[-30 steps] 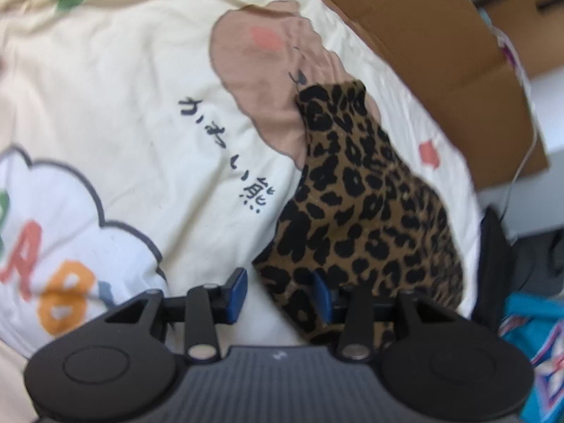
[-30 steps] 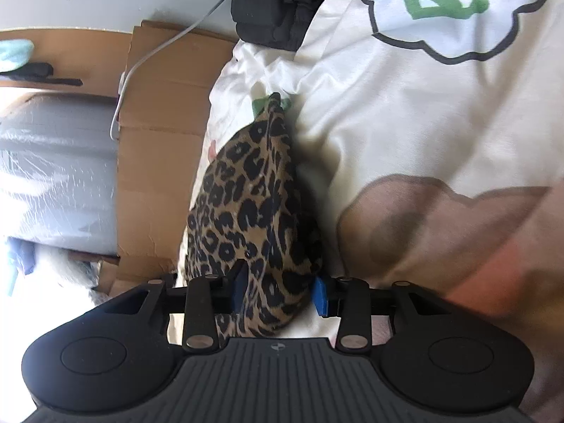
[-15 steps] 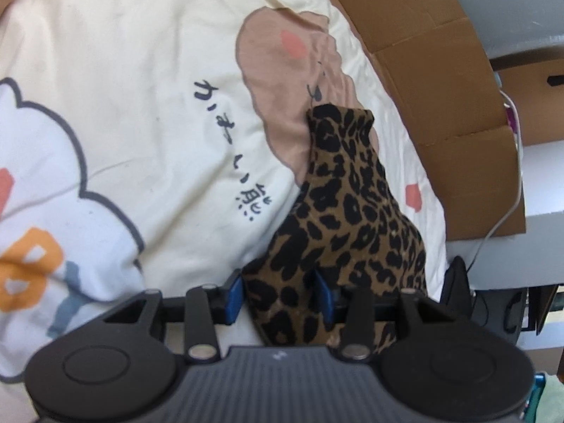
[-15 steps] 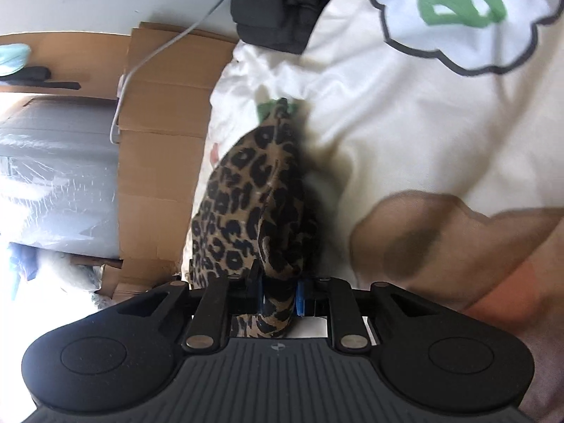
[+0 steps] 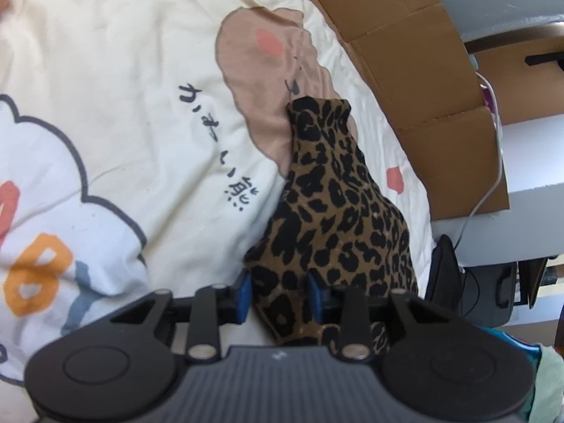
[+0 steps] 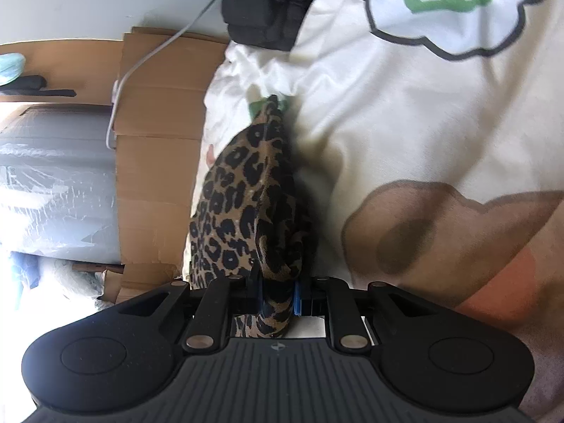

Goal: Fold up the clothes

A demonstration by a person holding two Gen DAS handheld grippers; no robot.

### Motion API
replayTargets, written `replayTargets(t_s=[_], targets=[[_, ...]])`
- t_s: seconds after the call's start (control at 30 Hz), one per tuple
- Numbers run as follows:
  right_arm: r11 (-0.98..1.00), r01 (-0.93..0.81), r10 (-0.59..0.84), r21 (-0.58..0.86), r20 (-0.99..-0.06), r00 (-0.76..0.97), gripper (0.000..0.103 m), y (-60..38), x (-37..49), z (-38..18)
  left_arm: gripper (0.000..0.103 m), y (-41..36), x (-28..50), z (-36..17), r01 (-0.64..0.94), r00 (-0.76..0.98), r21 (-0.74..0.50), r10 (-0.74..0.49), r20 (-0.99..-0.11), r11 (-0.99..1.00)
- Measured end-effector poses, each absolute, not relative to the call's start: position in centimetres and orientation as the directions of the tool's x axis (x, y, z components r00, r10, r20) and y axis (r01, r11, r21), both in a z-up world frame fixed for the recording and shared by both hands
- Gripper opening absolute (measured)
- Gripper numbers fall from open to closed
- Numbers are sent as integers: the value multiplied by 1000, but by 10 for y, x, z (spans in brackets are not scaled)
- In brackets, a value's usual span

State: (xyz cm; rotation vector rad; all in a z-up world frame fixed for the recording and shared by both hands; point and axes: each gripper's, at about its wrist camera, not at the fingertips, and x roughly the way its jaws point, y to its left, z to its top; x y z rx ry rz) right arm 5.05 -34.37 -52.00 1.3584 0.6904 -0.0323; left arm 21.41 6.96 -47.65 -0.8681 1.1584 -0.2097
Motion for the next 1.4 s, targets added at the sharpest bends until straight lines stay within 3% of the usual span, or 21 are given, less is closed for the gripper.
replayTargets(t_s=[0.4,0.47,0.63,1.07,1.4], targets=[[260,417,374,871,-489,788,16,-341,56,-525,28,72,225,-492,-285,438,-706,-567,-697,648],[245,419,368,874,-483,794,14,-341,56,-524,13,74,225,-490,-284,428,-705,-572,-700,650],[275,410,364,870,-488,793,10,-338,54,-514,7,72,225,-475,-251,422,-688,-563,-711,681],[342,411,381,845,-525,761,8,-335,46,-492,6,77,205,-441,-254,445,-654,-515,-733,712],[411,458,403,788,-608,684,8,-329,46,-475,6,78,182,-425,-280,415,-577,-445,-793,767]])
